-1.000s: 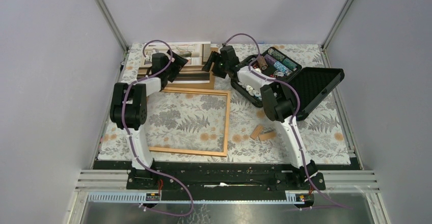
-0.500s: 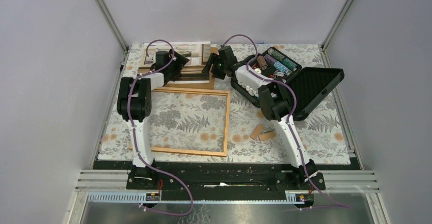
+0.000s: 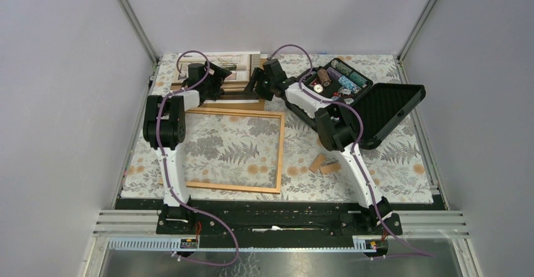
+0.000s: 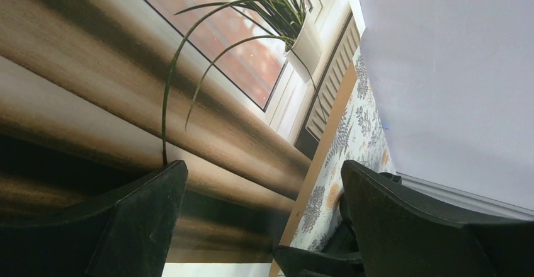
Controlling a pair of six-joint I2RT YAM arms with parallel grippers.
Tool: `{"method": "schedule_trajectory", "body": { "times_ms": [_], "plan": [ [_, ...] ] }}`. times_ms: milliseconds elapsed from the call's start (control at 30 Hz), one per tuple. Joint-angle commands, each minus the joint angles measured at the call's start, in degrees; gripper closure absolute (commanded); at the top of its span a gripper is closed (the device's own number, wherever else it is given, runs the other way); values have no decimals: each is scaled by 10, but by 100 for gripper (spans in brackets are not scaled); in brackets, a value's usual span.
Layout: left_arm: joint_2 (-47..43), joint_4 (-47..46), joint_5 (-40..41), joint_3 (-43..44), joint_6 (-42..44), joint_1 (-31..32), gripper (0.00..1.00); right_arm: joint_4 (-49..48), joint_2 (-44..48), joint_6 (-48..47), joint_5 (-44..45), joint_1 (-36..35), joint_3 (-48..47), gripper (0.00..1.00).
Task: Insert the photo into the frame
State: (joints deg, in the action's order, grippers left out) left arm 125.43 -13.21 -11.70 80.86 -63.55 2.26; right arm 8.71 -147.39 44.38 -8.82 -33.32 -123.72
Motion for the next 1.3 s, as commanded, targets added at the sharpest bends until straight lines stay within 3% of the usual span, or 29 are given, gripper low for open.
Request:
{"method": "schedule_trajectory", "body": {
  "times_ms": [0, 200, 300, 433, 600, 1267],
  "plan": [
    [31, 35, -23, -24, -5, 1, 1, 24, -25, 17, -8, -10, -17, 27],
    [34, 32, -34, -30, -10, -5, 1, -7, -31, 27, -24, -8, -21, 26],
    [31, 27, -36, -34, -5, -6, 1, 37, -28, 15, 3, -9, -33, 26],
    [27, 32, -30, -34, 2, -8, 1, 77, 28, -11, 80, -12, 29, 26],
    [26, 33, -31, -36, 4, -9, 1, 83, 46, -22, 81, -13, 62, 26],
    [35, 39, -45, -35, -3, -16, 1, 116, -63, 14, 22, -29, -60, 26]
  ]
}}
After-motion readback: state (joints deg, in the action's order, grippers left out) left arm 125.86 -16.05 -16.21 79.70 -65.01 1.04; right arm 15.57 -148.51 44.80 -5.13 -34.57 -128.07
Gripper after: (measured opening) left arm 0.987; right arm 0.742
